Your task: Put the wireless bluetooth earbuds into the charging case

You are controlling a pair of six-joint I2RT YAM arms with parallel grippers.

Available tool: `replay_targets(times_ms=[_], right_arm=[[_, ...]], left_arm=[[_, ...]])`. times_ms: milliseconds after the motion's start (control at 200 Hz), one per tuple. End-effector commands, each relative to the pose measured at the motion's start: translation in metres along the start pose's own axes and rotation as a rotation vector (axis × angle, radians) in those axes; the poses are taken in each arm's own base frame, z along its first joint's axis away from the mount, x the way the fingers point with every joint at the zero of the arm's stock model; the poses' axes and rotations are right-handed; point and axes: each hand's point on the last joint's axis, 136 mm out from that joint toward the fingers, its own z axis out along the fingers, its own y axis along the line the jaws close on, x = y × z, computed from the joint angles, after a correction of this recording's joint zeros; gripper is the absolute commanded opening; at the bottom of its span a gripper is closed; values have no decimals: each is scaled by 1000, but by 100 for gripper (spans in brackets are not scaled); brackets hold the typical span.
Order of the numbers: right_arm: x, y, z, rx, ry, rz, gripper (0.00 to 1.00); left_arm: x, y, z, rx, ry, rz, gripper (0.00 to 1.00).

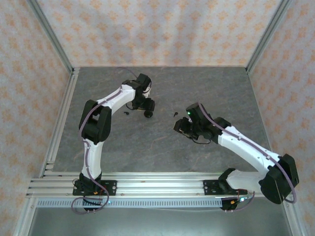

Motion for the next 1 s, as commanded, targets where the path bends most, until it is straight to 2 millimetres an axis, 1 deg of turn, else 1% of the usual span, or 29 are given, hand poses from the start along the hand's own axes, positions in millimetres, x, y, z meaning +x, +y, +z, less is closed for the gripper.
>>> replay_targets(times_ms=[0, 75, 310, 450, 615, 766, 881, 946, 996], right_arm=[[-5, -4, -6, -11, -49, 26, 39], [-4, -5, -6, -12, -53, 29, 39], [-6, -3, -5, -19, -53, 34, 39], [-8, -2, -5, -19, -60, 34, 39], [-10, 0, -5, -15, -65, 25, 39], [-13, 1, -7, 5, -67, 2, 40], [-19, 1, -11, 16, -82, -5, 42], [-23, 0, -11, 5, -78, 12, 42], [-27, -1, -11, -13, -71, 34, 42]], left_arm=[[7, 3, 14, -35, 21, -5, 64], [10, 0, 20, -36, 34, 15, 64], [17, 0, 39, -89, 88, 86, 65], [24, -1, 46, -104, 103, 112, 65], [25, 4, 54, -132, 106, 167, 61], [28, 5, 51, -132, 120, 201, 54], [29, 0, 44, -97, 100, 227, 50], [29, -7, 40, -59, 80, 257, 49], [31, -16, 36, -4, 63, 289, 49]])
